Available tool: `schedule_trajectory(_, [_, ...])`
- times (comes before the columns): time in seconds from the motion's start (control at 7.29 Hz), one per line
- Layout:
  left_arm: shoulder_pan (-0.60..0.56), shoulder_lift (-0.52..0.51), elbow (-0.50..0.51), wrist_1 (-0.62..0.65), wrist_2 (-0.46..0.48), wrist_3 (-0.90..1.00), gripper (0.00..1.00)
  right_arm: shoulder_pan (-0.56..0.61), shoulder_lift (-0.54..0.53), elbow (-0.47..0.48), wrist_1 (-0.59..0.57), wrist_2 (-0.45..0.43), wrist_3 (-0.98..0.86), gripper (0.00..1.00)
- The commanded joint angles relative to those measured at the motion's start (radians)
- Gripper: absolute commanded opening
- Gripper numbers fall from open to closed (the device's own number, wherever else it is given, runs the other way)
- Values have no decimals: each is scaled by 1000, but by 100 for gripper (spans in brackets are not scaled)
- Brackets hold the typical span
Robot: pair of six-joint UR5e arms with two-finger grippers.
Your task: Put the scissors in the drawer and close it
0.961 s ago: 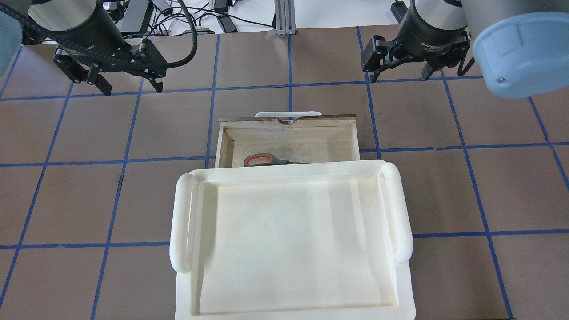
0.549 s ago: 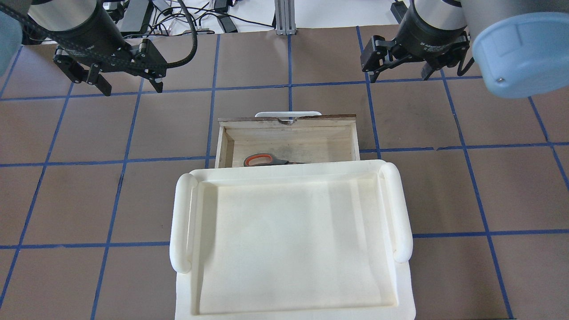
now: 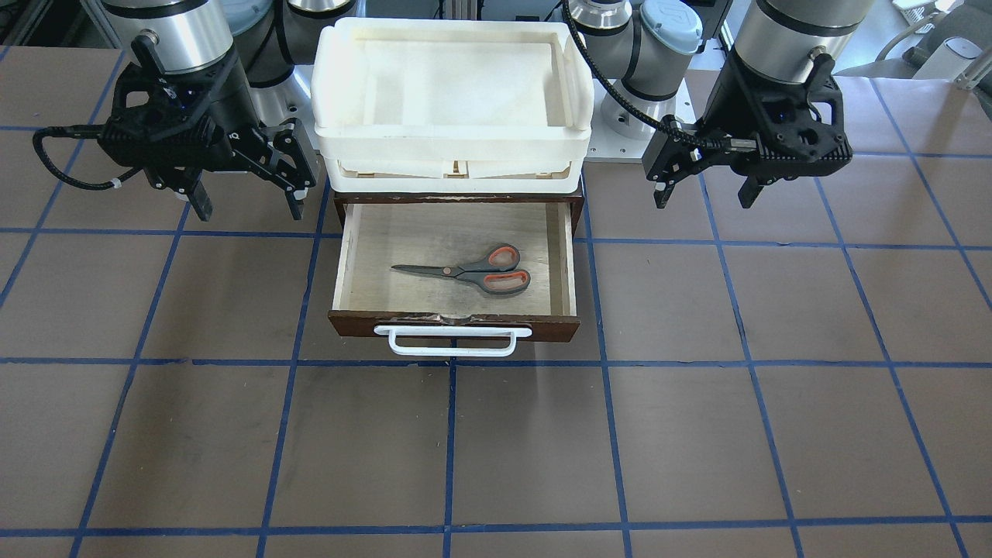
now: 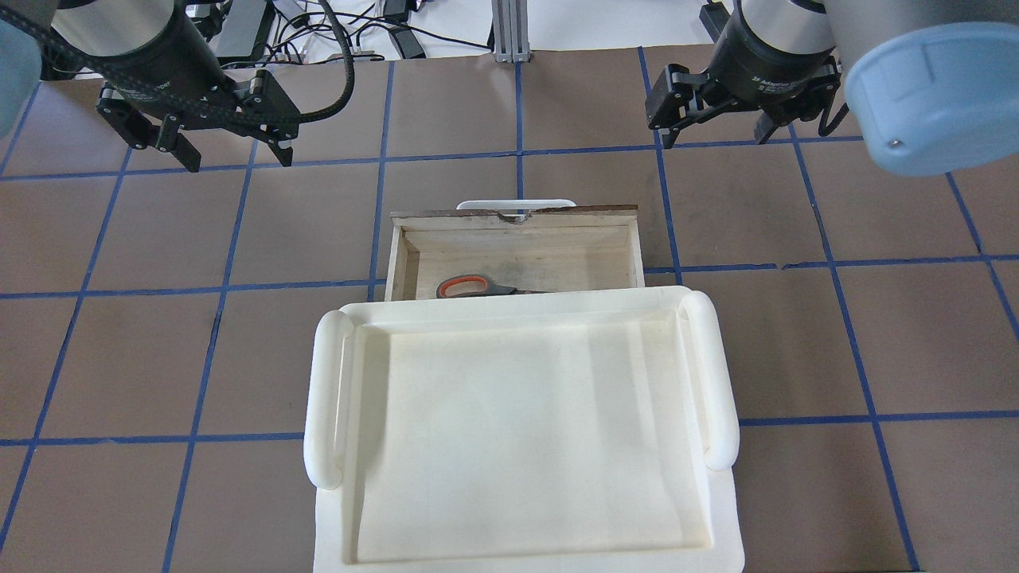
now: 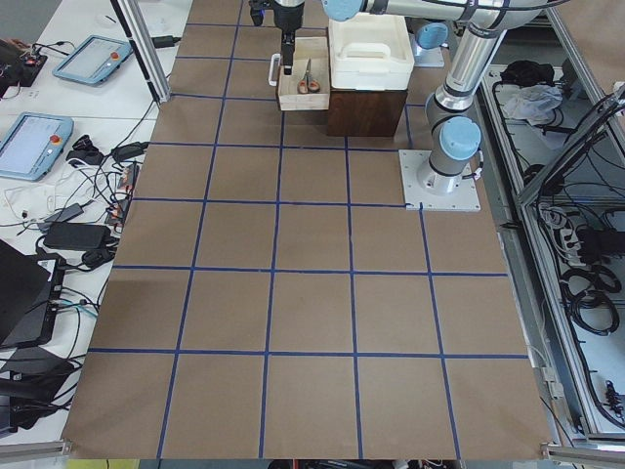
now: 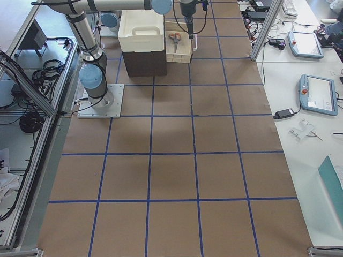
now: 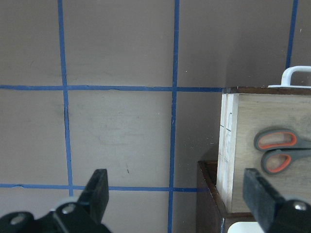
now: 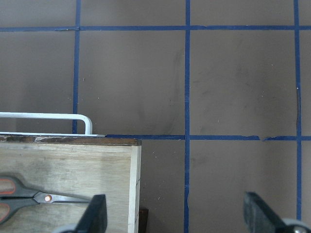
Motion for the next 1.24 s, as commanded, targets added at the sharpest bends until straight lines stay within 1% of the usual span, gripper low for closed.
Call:
schedule_trajectory(0.0, [0, -20, 1, 5, -3, 0, 100, -2, 0, -1, 1, 0, 0, 100])
schedule_trajectory(0.14, [0, -64, 7, 144, -21, -3, 100, -2, -1, -1, 1, 0, 0, 100])
schedule_trajectory(0.41, [-40, -153, 32, 271, -33, -21, 100, -2, -1, -1, 3, 0, 0, 100])
schedule_trajectory(0.55, [-57, -218, 79, 320, -29, -34, 100, -2, -1, 1, 3, 0, 0, 100])
schedule_trajectory(0.69, [-66, -294, 140, 324, -33, -34, 100, -2, 0, 1, 3, 0, 0, 100])
schedule_trajectory(0.82, [-80, -369, 156, 327, -35, -34, 100, -2, -1, -1, 3, 0, 0, 100])
schedule_trajectory(0.96, [-107, -431, 177, 327, -33, -75, 100, -2, 0, 1, 3, 0, 0, 100])
schedule_trajectory(1.1, [-165, -482, 226, 325, 3, -113, 100, -2, 0, 1, 4, 0, 0, 100])
